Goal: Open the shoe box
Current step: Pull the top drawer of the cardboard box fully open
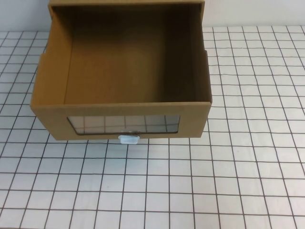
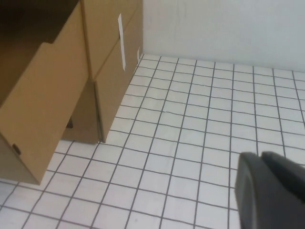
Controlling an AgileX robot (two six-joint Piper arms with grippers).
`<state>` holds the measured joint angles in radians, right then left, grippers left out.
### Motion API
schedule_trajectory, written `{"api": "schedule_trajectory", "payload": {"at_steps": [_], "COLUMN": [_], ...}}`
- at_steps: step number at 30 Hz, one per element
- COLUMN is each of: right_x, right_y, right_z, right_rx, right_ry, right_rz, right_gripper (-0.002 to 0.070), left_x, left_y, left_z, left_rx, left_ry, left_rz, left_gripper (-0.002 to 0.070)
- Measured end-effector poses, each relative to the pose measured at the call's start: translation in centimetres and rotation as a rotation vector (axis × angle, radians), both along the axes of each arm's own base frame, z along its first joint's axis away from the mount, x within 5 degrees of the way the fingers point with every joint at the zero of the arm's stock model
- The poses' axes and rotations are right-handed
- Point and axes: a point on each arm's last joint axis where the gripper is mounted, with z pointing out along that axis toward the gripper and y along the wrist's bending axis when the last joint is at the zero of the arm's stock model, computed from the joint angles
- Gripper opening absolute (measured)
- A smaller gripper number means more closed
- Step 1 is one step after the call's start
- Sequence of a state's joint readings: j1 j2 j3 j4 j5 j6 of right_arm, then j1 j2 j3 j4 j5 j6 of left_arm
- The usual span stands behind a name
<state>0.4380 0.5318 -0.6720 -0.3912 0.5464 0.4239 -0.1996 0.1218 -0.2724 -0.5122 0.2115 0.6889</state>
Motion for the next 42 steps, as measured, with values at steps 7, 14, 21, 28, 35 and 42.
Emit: {"api": "schedule_trajectory", "payload": {"at_steps": [7, 14, 21, 28, 35, 42], "right_x": [-1.3, -1.1, -1.1, -1.1, -1.2, -1.2], "right_y": [-0.2, 0.5, 0.7, 0.8, 0.8, 0.1], "right_z": [-5.0, -8.5, -8.6, -8.4, -8.4, -8.9], "right_rx": [0.126, 0.224, 0.249, 0.255, 0.255, 0.146], "right_ry": [-0.051, -0.013, -0.031, -0.052, -0.052, -0.037], "right_rz": [0.024, 0.058, 0.075, 0.09, 0.089, 0.046], "right_gripper": [-0.0013, -0.0013, -0.0013, -0.0013, -0.0013, -0.0013], "left_x": [0.0, 0.6, 0.6, 0.6, 0.6, 0.6], "left_y": [0.1, 0.3, 0.3, 0.3, 0.3, 0.3], "left_z": [-5.7, -8.7, -8.7, -8.7, -8.7, -8.7], "left_rx": [-0.08, -0.094, -0.095, -0.095, -0.095, -0.095], "left_ry": [0.098, 0.148, 0.148, 0.148, 0.148, 0.148], "left_rz": [0.007, 0.042, 0.042, 0.042, 0.042, 0.042], "left_gripper": [-0.0001, -0.0002, -0.0002, -0.0002, -0.0002, -0.0002]}}
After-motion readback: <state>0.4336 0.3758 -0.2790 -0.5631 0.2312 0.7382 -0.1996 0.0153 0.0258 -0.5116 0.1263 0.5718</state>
